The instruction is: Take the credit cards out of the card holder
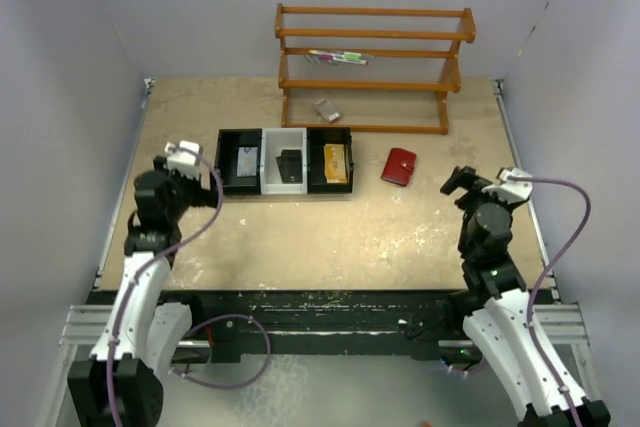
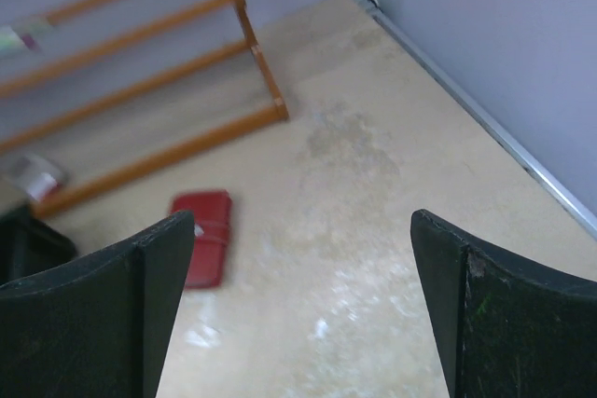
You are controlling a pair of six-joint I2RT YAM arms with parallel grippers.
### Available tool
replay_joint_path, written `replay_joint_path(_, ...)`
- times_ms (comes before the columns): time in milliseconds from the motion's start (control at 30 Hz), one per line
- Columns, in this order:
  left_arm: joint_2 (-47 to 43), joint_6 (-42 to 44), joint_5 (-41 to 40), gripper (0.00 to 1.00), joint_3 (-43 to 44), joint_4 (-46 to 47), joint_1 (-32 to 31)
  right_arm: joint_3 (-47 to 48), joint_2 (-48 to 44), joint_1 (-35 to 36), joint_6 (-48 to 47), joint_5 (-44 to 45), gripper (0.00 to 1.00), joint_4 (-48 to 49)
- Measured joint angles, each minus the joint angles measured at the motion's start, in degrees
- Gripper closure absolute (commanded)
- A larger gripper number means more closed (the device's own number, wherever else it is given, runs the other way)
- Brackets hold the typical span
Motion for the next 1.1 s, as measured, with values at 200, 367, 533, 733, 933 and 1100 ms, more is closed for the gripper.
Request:
replay_joint_path(200,17.38,4.79,2.8,0.01,28.74,-17.49,0.0,15.54,9.25,0.04,13.18,-0.46,0.0,-5.31)
replay_joint_path(367,21.55,6.97,6.01,0.01,38.71,-30.1,0.72,18.12,19.76,0.0,16.68,-7.37,0.0,-5.53)
replay_joint_path(533,21.0,8.0,9.4,0.01,41.79,-39.19,1.44,23.26,37.07,0.07,16.72,-12.24,0.0,-7.41)
replay_joint_path(733,22.25,9.11,11.41,0.01,43.85,-46.1,1.55,29.49,51.28,0.04,17.0,-14.23,0.0,-7.17)
replay_joint_path(933,21.84,10.43,12.61,0.01,44.13,-49.75,1.66,36.02,61.79,0.07,16.9,-15.15,0.05,-8.04)
replay_joint_path(1100,21.68,12.26,13.46,0.01,44.68,-51.91,1.77,38.03,67.04,0.55,16.04,-14.86,0.07,-8.92)
